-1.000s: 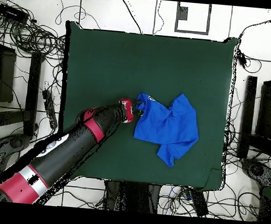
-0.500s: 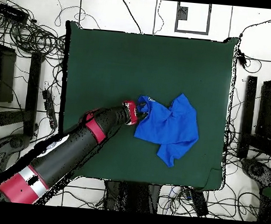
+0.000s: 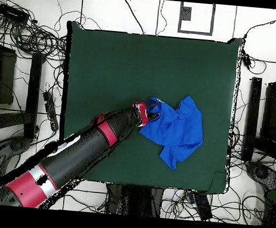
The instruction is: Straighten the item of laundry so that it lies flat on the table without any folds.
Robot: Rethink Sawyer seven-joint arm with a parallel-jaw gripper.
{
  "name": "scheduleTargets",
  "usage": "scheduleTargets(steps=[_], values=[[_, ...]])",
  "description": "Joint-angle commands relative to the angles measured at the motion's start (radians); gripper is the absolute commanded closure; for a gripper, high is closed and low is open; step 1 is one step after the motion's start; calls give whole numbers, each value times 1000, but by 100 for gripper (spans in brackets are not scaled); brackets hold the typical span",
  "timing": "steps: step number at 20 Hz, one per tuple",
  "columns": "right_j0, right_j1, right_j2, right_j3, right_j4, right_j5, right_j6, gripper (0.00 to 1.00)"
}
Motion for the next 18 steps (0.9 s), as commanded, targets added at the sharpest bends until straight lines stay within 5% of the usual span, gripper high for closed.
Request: scheduleTargets(steps=[1, 6, 10, 11, 15, 18], values=[[-37, 32, 144, 6, -4, -121, 27, 0], [-14, 59, 124, -22, 43, -122, 70, 0], [-130, -116, 410, 36, -24, -262, 1, 0], [-210, -195, 551, 73, -75, -298, -37, 0], [-420, -345, 859, 181, -189, -270, -127, 0], [-340, -309, 748, 124, -197, -208, -105, 0]])
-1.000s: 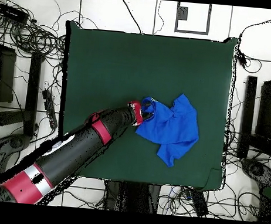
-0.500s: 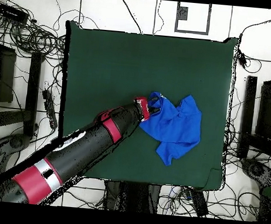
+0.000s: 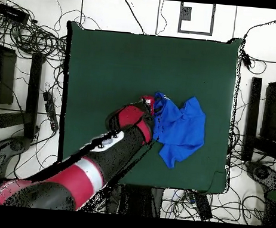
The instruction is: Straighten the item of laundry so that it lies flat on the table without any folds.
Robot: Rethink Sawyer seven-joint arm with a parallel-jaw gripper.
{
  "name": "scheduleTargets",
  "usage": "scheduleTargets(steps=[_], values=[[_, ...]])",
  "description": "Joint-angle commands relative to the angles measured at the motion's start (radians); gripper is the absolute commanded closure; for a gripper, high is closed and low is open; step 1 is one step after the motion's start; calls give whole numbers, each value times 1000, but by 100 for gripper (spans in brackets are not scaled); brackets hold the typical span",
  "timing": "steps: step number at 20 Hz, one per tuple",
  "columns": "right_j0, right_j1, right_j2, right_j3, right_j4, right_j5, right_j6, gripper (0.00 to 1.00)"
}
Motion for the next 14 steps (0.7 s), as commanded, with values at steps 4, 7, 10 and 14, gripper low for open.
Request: scheduleTargets(steps=[4, 7, 10, 14], values=[[24, 82, 233, -50, -69, 15, -68, 0], [72, 133, 151, -89, -46, 49, -38, 0], [134, 196, 45, -125, -5, 112, 14, 0], [254, 351, -207, -199, 75, 302, 133, 0]])
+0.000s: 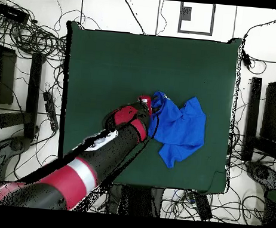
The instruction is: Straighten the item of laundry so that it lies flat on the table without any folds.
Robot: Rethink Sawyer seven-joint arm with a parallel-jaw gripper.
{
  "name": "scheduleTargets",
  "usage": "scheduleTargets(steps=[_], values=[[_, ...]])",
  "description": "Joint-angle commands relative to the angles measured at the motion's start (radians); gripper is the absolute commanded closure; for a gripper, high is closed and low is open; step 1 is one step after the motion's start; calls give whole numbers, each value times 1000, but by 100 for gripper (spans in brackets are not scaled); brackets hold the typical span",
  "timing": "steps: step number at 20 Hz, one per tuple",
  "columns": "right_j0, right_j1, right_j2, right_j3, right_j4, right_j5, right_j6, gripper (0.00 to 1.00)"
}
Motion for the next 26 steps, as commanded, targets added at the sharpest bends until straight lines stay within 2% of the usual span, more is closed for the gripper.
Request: scheduleTargets(steps=[1, 3, 7, 8, 18, 21, 24, 25, 26], values=[[187, 303, -157, -170, 126, 314, 143, 0], [193, 288, -133, -158, 130, 327, 140, 0], [154, 193, 14, -105, 97, 241, 42, 0], [149, 182, 30, -100, 91, 231, 29, 100], [183, 204, 10, -108, 116, 250, 74, 100], [233, 272, -85, -147, 147, 346, 146, 100], [284, 338, -178, -190, 203, 528, 253, 100], [306, 381, -242, -232, 233, 664, 321, 100], [316, 402, -273, -253, 252, 734, 355, 100]])
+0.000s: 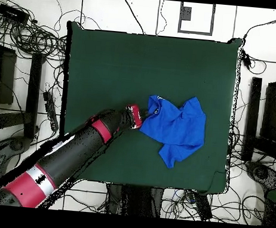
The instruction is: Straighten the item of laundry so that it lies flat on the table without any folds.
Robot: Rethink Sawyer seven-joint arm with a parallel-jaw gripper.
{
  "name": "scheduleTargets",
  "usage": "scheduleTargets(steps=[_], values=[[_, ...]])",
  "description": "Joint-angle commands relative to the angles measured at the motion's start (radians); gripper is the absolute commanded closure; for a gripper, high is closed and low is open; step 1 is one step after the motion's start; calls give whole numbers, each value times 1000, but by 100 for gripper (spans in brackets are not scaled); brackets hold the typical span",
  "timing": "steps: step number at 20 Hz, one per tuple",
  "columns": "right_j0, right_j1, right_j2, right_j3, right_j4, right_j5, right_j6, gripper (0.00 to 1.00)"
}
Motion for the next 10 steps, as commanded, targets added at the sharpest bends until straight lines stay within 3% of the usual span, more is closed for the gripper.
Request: scheduleTargets(steps=[1, 3, 5, 6, 9, 10], values=[[126, 229, -147, -223, 197, 606, 416, 100], [131, 255, -194, -255, 243, 683, 500, 100], [137, 255, -198, -252, 293, 652, 564, 100], [144, 245, -184, -237, 320, 600, 580, 100], [166, 161, -57, -126, 444, 253, 593, 100], [172, 162, -60, -122, 466, 232, 607, 100]])
